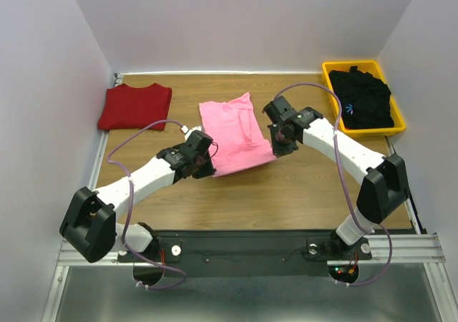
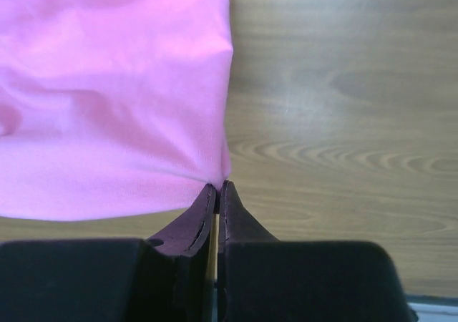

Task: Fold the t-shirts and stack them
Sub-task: Fold the tshirt

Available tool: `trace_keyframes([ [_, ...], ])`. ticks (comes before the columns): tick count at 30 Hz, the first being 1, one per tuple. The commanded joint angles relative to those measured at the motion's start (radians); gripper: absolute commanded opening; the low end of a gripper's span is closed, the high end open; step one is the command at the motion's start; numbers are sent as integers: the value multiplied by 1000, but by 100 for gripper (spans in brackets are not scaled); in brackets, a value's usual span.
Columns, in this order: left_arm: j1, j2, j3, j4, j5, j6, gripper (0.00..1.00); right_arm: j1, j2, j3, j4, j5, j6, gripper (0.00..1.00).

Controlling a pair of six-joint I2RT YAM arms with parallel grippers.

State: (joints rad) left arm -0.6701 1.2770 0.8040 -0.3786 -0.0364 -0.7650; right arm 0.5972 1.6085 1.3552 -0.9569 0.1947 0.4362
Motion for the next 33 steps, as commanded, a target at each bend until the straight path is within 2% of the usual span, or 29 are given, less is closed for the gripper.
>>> trace_keyframes([
  [1, 21, 18, 99, -55, -180, 33, 0, -8, 43, 126, -46, 149, -59, 1],
  [15, 59, 53, 323, -72, -241, 98, 0, -11, 155, 413, -45, 239, -160, 1],
  [33, 194, 194, 452, 9, -189, 213, 0, -53, 355, 720, -31, 252, -228, 1],
])
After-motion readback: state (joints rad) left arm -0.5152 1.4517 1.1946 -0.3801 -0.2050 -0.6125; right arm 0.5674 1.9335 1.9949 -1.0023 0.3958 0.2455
